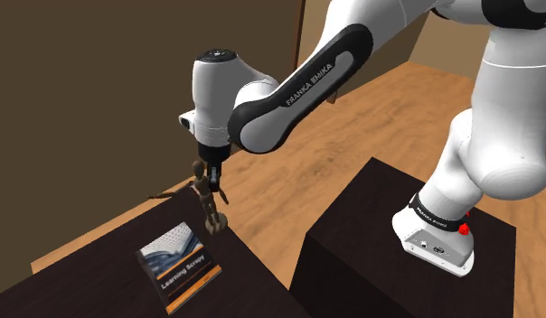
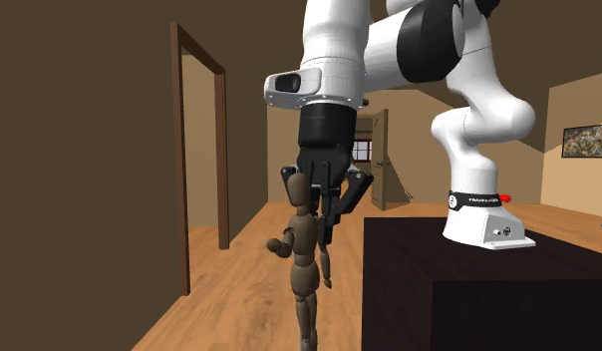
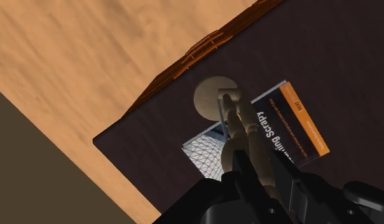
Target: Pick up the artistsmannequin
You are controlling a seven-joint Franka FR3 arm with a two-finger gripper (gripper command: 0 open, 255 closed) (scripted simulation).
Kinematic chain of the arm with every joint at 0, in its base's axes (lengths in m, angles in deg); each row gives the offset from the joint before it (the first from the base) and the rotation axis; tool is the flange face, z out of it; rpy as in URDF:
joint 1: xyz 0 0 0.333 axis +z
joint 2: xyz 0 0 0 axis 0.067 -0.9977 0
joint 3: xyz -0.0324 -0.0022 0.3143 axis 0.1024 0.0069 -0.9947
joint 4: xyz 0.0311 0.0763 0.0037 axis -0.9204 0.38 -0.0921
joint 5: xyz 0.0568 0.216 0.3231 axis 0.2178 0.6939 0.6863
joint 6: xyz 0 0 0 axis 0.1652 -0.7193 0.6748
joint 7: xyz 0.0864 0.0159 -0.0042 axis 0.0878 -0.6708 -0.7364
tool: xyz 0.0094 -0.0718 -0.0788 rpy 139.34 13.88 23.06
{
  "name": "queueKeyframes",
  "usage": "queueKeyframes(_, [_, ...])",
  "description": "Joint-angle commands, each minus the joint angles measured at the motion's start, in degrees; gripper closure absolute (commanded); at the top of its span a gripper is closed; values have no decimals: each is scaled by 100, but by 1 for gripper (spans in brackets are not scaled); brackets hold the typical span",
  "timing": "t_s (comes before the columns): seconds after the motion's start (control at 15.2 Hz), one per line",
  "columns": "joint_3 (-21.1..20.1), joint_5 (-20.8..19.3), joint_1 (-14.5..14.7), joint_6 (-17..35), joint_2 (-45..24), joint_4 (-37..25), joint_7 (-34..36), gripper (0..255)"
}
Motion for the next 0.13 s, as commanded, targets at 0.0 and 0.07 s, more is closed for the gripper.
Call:
queueKeyframes(0.0, [-14,24,-3,-86,55,-34,-9,255])
queueKeyframes(0.07, [-14,23,-3,-86,54,-35,-9,255])
